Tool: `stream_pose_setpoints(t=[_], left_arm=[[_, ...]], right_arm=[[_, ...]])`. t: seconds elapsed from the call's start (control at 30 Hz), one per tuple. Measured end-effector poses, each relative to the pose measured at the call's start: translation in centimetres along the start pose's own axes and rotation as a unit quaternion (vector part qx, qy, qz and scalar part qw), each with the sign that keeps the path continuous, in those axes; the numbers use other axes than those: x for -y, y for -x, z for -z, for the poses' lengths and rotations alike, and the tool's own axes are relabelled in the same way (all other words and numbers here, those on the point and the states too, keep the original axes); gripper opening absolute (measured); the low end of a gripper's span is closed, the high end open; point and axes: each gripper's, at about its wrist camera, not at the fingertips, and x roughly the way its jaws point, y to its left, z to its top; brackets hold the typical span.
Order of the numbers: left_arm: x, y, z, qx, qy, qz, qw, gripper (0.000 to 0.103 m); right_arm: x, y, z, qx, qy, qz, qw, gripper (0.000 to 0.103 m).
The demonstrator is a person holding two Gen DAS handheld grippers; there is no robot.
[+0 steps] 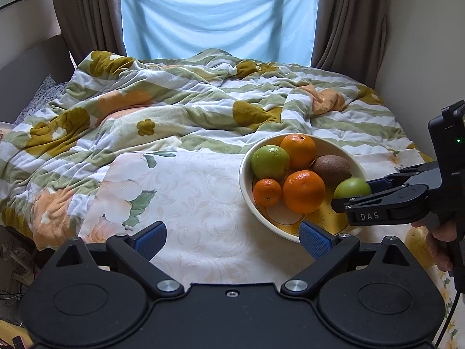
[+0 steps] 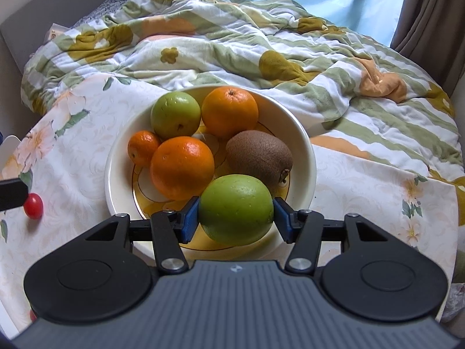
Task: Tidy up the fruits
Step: 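Lower the large green fruit into the bowl and open the right tool, then grasp a red tomato with the left tool while the right tool grasps the brown apple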
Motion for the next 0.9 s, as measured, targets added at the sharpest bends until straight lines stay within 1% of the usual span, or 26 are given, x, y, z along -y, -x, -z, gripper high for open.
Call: stream_pose_setpoints(t=[0.03, 0.07, 0.13, 0.17, 0.2, 0.23, 0.33, 0.47, 0.6, 0.7, 0.9], left_arm=[[0.0, 0.1, 0.0, 0.0, -0.001, 0.001, 1.0, 0.1], [0.0, 0.2, 0.1, 0.0, -0.002, 0.001, 1.0, 0.1], [0.0, 0.3, 0.2, -0.002, -0.004, 0.003, 1.0, 0.1], [0.0, 0.4, 0.3, -0.003, -0.006, 0.003, 1.0, 0.1], [0.0, 0.5, 0.4, -0.004, -0.008, 0.003, 1.0, 0.1], [0.0, 0.5, 0.4, -0.005, -0.009, 0.004, 0.9999, 0.1], [-0.3, 0.7, 0.5, -0.005, -0.011, 0.007, 0.9999, 0.1], [-1.0, 1.2, 0.7, -0.002, -0.006, 0.007, 1.0, 0.1], [-1.1, 1.7, 0.8, 0.002, -0.007, 0.007, 0.9999, 0.1], [-1.1, 2.4, 0.7, 0.007, -0.011, 0.002, 0.9999, 0.1], [-1.2, 4.5, 0.6, 0.027, 0.002, -0.015, 0.9995, 0.1]], right_arm=[[0.0, -0.1, 0.0, -0.001, -0.003, 0.001, 1.0, 0.07], [0.2, 0.0, 0.0, 0.001, -0.006, 0.001, 1.0, 0.072], [0.1, 0.3, 0.0, 0.007, -0.003, 0.0, 1.0, 0.082], [-0.1, 0.4, -0.1, 0.004, 0.001, 0.004, 1.0, 0.097], [-0.2, 0.5, -0.1, 0.003, 0.004, 0.013, 1.0, 0.103], [-0.3, 0.8, -0.1, 0.008, 0.004, 0.02, 1.0, 0.103], [-0.3, 1.6, 0.0, 0.013, -0.001, 0.015, 1.0, 0.103], [-0.4, 2.8, 0.1, 0.019, -0.01, 0.03, 0.999, 0.103], [-0.6, 4.2, 0.3, 0.031, -0.018, 0.033, 0.999, 0.103], [-0.6, 5.4, 0.5, 0.042, -0.026, 0.033, 0.998, 0.103], [-0.2, 8.0, 0.8, 0.057, -0.043, 0.033, 0.997, 0.103]])
